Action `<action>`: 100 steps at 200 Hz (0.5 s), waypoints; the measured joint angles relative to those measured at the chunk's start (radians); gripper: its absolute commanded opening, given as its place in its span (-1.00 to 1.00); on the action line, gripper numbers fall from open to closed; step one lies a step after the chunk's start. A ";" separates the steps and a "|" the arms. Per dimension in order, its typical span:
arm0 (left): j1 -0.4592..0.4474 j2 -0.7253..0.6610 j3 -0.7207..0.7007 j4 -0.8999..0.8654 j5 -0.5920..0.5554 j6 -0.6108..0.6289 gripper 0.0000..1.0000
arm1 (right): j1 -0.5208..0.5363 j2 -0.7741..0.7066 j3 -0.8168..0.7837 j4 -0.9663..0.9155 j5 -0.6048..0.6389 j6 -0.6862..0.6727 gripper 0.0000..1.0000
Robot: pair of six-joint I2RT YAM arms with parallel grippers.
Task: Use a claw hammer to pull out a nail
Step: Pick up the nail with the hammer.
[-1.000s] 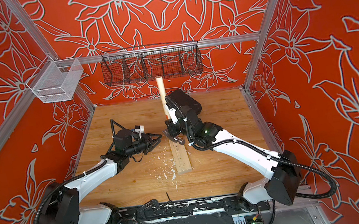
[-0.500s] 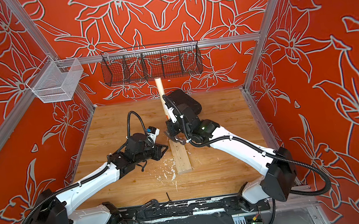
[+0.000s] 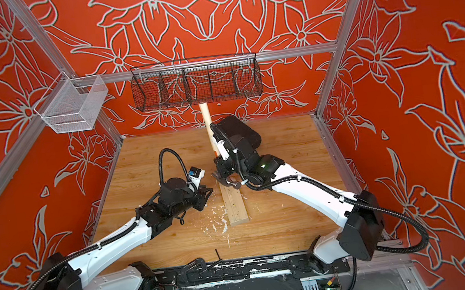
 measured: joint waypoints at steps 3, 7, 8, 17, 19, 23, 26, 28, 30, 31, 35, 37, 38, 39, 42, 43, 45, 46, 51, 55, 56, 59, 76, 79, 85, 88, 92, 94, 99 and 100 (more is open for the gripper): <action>0.000 0.000 0.000 0.003 0.001 0.003 -0.29 | 0.000 0.000 0.000 0.000 -0.001 0.000 -1.00; 0.000 0.000 -0.001 0.008 0.005 0.007 -0.29 | 0.000 0.000 0.000 0.000 -0.005 0.000 -1.00; 0.000 0.000 -0.001 0.008 0.005 0.008 -0.29 | 0.000 0.000 0.000 0.000 -0.005 0.000 -1.00; 0.000 0.000 -0.001 0.014 0.013 0.016 -0.29 | 0.000 0.000 0.000 0.000 -0.008 0.000 -1.00; 0.000 0.001 -0.001 0.016 0.014 0.018 -0.29 | 0.000 0.000 0.000 0.000 -0.008 0.000 -1.00; 0.000 0.002 -0.001 0.018 0.018 0.021 -0.29 | 0.000 0.000 0.000 0.000 -0.010 0.001 -1.00; 0.000 0.002 -0.001 0.020 0.021 0.024 -0.29 | 0.000 0.000 0.000 0.000 -0.012 0.001 -1.00; 0.000 0.003 -0.001 0.021 0.021 0.026 -0.29 | 0.000 0.000 0.000 0.000 -0.012 0.001 -1.00; 0.000 0.003 -0.001 0.022 0.023 0.028 -0.29 | 0.000 0.000 0.000 0.000 -0.013 0.000 -1.00; 0.000 0.004 -0.001 0.022 0.025 0.029 -0.29 | 0.000 0.000 0.000 0.000 -0.014 0.001 -1.00; -0.001 0.006 -0.001 0.024 0.028 0.032 -0.29 | 0.000 0.000 0.000 0.000 -0.015 0.001 -1.00; -0.001 0.007 -0.001 0.025 0.029 0.033 -0.29 | 0.000 0.000 0.000 0.000 -0.015 0.001 -1.00; -0.001 0.008 -0.001 0.026 0.030 0.034 -0.29 | 0.000 0.000 0.000 -0.001 -0.015 0.001 -1.00; -0.001 0.009 -0.001 0.026 0.031 0.035 -0.29 | 0.000 0.000 0.000 -0.001 -0.016 0.001 -1.00; -0.002 0.011 -0.001 0.027 0.033 0.037 -0.29 | 0.000 0.000 0.000 -0.001 -0.016 0.001 -1.00; -0.002 0.011 -0.001 0.028 0.034 0.037 -0.29 | 0.000 0.000 0.000 0.000 -0.016 0.001 -1.00; -0.002 0.014 -0.001 0.029 0.035 0.038 -0.29 | 0.000 0.000 0.000 -0.001 -0.016 0.001 -1.00; -0.002 0.014 0.000 0.029 0.036 0.038 -0.29 | 0.000 0.000 0.000 0.000 -0.016 0.001 -1.00; -0.004 0.018 0.001 0.029 0.038 0.041 -0.29 | 0.000 0.000 0.000 0.000 -0.016 0.002 -1.00; -0.006 0.022 0.002 0.029 0.040 0.043 -0.29 | 0.000 0.000 0.000 0.000 -0.017 0.003 -1.00; -0.006 0.022 0.002 0.029 0.040 0.044 -0.29 | 0.000 0.000 0.000 0.000 -0.017 0.003 -1.00; -0.007 0.025 0.003 0.029 0.040 0.045 -0.29 | 0.000 0.000 0.000 0.000 -0.018 0.003 -1.00; -0.013 0.038 0.012 0.029 0.044 0.056 -0.29 | 0.000 0.000 0.000 -0.001 -0.025 0.007 -1.00; -0.013 0.040 0.013 0.029 0.044 0.057 -0.29 | 0.000 0.000 0.000 0.000 -0.026 0.008 -1.00; -0.014 0.043 0.017 0.029 0.044 0.059 -0.29 | 0.000 0.000 0.000 0.000 -0.031 0.011 -1.00; -0.014 0.044 0.019 0.029 0.044 0.060 -0.29 | 0.000 0.000 0.000 0.000 -0.032 0.012 -1.00; -0.014 0.045 0.021 0.029 0.043 0.060 -0.29 | 0.000 0.000 0.000 0.000 -0.034 0.013 -1.00; -0.014 0.046 0.022 0.030 0.043 0.060 -0.29 | 0.000 0.000 0.000 0.000 -0.036 0.014 -1.00; -0.014 0.048 0.024 0.031 0.041 0.062 -0.30 | 0.000 0.000 0.000 0.000 -0.039 0.015 -1.00; -0.014 0.048 0.025 0.031 0.040 0.062 -0.29 | 0.000 0.000 0.000 0.000 -0.039 0.015 -1.00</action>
